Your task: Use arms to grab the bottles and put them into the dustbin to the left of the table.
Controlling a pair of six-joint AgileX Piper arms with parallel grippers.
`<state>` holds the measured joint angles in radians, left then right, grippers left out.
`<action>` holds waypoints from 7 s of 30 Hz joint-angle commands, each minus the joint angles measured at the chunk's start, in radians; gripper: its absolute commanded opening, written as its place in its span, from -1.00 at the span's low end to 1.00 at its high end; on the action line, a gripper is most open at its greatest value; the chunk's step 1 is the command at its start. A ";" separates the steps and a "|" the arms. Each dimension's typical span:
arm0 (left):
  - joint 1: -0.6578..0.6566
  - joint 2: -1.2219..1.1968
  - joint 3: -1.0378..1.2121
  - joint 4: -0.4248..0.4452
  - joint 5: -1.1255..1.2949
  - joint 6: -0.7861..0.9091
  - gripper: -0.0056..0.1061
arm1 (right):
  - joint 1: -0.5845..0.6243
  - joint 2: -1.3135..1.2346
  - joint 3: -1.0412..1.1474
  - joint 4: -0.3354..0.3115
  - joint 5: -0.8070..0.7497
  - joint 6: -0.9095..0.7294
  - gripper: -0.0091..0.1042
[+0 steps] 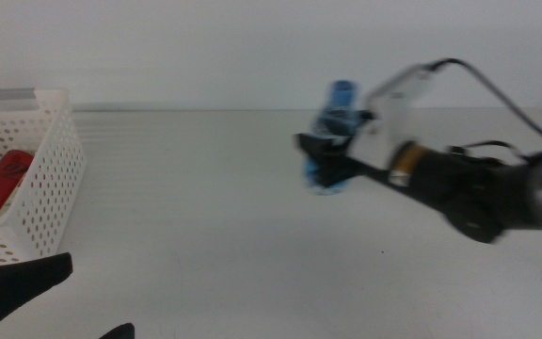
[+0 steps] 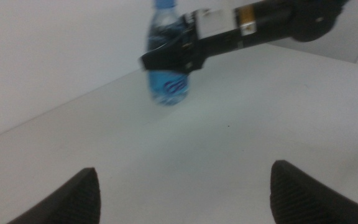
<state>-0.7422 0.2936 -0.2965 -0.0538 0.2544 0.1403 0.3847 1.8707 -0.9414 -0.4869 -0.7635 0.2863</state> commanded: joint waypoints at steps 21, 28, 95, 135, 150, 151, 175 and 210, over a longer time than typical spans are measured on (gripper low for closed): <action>-0.003 0.015 -0.026 -0.005 -0.081 -0.014 0.71 | 0.253 0.255 -0.367 -0.022 -0.021 0.016 -0.64; -0.003 0.015 -0.026 -0.005 -0.081 -0.014 0.71 | 0.253 0.255 -0.367 -0.110 -0.014 0.024 0.31; -0.001 0.332 -0.125 0.036 -0.372 -0.010 0.71 | 0.343 -0.941 0.372 0.579 0.705 -0.431 0.56; 0.198 1.245 -0.080 0.021 -1.348 -0.122 0.71 | 0.343 -0.941 0.372 0.578 0.706 -0.431 0.56; 0.199 1.447 -0.234 -0.031 -1.371 -0.115 0.71 | 0.343 -0.941 0.372 0.578 0.706 -0.431 0.56; 0.199 1.462 -0.246 -0.031 -1.371 -0.115 0.71 | 0.343 -0.941 0.372 0.578 0.706 -0.431 0.56; 0.196 1.641 -0.391 -0.112 -1.430 -0.118 -0.24 | 0.343 -0.941 0.372 0.578 0.706 -0.431 0.56; 0.526 0.885 -0.607 -0.558 0.099 0.373 -0.99 | 0.343 -0.941 0.372 0.578 0.708 -0.431 0.56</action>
<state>-0.2755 1.2169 -0.8231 -0.5987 0.3108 0.5106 0.7287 0.9426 -0.5421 0.0978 0.0080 -0.1340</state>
